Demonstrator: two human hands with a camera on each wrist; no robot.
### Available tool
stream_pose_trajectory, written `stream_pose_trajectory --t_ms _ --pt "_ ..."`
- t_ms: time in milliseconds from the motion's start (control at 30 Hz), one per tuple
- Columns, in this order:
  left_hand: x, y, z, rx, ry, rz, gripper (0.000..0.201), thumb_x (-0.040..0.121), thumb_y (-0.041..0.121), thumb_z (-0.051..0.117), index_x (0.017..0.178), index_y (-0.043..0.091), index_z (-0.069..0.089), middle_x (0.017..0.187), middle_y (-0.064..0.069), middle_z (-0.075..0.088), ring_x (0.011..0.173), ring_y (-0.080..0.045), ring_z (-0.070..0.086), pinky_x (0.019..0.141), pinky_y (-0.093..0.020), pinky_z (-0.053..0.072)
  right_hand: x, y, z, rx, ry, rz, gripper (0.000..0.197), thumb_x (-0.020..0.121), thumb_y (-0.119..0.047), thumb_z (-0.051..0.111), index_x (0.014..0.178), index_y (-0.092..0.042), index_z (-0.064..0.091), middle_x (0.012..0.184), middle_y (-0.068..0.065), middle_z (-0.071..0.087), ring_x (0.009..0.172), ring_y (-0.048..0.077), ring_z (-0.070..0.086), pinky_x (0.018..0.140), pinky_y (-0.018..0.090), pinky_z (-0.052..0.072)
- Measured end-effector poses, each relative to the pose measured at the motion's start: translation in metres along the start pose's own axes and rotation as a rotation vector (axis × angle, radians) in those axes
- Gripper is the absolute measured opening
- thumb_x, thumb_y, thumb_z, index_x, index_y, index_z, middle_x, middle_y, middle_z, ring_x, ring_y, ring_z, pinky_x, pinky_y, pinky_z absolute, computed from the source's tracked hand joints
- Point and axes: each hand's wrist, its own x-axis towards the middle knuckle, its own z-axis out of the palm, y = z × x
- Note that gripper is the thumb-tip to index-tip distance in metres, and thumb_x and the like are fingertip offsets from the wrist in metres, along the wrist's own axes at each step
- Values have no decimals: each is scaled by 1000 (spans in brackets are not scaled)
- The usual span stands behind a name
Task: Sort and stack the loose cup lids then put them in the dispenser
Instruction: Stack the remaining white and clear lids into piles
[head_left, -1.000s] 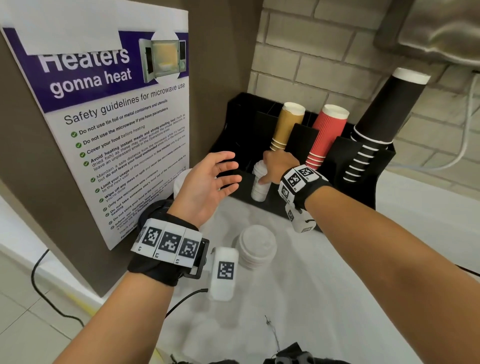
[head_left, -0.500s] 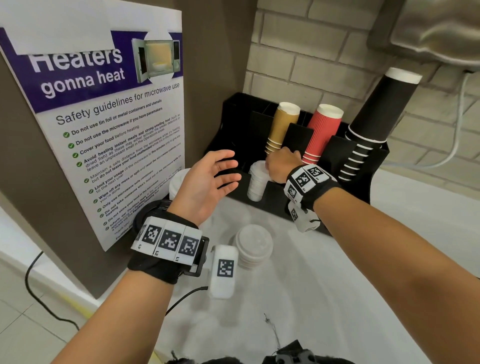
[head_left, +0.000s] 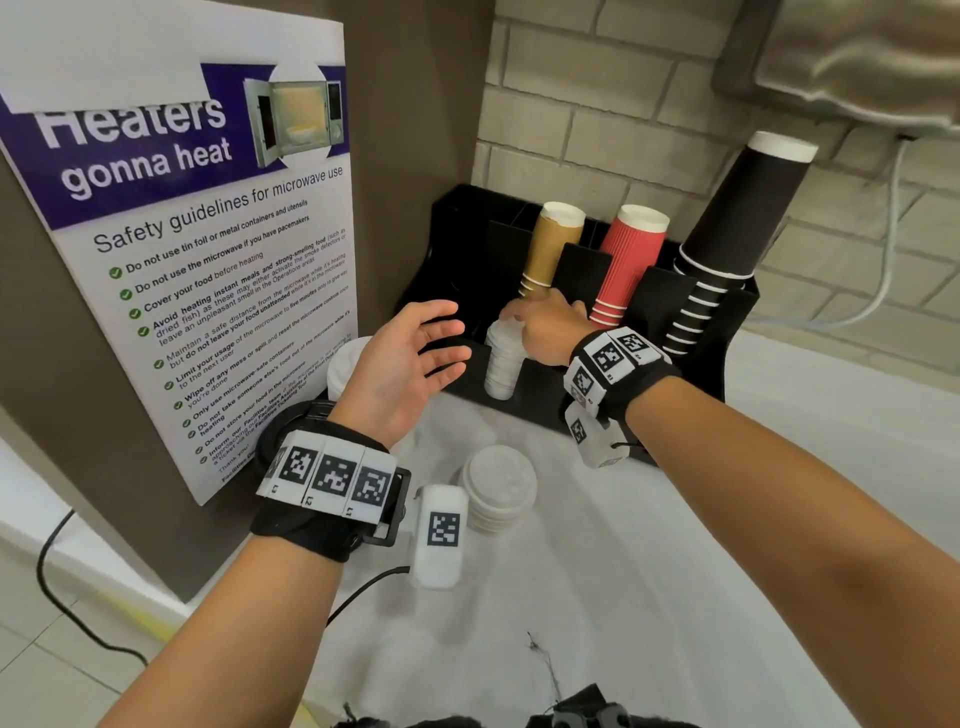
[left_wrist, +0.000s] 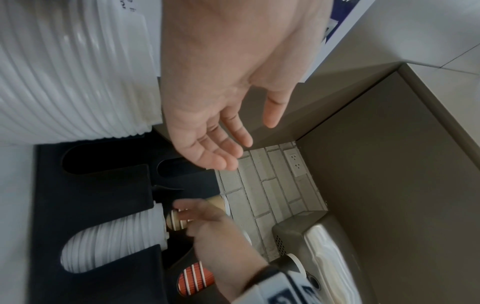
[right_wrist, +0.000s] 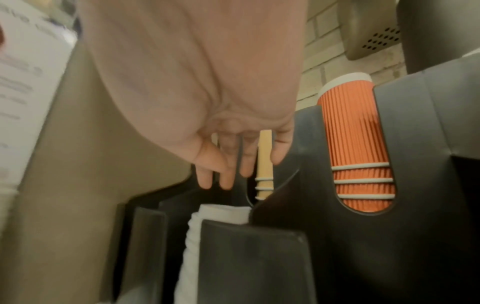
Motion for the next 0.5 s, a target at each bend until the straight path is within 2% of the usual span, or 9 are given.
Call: stream_pose_trajectory --t_ms 67,100,167,200,267,333,400,500 --pt "1 0 -1 9 3 3 19 97 25 49 107 18 64 94 1 63 76 -13 64 73 -26 52 -12 -1 -4 156 79 -83 39 87 2 44 121 -14 57 126 10 48 120 28 41 99 43 37" --pt "1 -1 -2 12 6 6 19 97 25 49 106 18 64 94 1 63 76 -13 64 73 -26 52 -21 -2 -4 242 74 -157 33 87 2 46 114 -11 60 121 11 51 115 27 47 98 39 40" --pt "2 0 -3 19 9 13 19 98 25 48 105 19 64 93 1 63 75 -13 64 72 -26 51 -42 -8 -3 338 -82 -289 24 89 -3 54 110 -7 64 113 11 58 106 25 56 93 28 44" --pt "2 0 -3 22 12 15 19 98 25 48 105 19 64 93 2 63 75 -12 64 72 -26 51 -54 -14 0 321 -199 -333 26 89 -12 60 115 -8 63 114 10 58 106 23 56 92 25 44" --pt "2 0 -4 29 19 19 19 98 26 47 104 20 64 91 3 63 73 -12 64 69 -26 51 -72 -25 13 226 -384 -358 53 84 -38 69 131 -20 52 123 5 52 112 19 49 96 26 42" --pt "1 -1 -4 34 18 22 19 97 26 47 103 20 65 90 3 64 71 -11 65 69 -25 51 -86 -34 32 142 -476 -337 85 68 -56 76 140 -33 36 131 1 42 119 19 42 102 34 40" --pt "-2 -2 -4 41 16 24 19 97 26 48 102 21 65 90 3 65 71 -11 65 68 -25 51 -94 -41 49 65 -489 -346 98 60 -56 81 141 -36 30 131 2 40 120 23 42 101 40 42" --pt "-7 -4 -4 51 20 27 18 97 26 49 102 21 65 90 3 65 71 -11 66 70 -26 52 -98 -43 62 29 -437 -353 90 63 -43 84 138 -34 36 123 6 43 112 26 47 93 40 48"
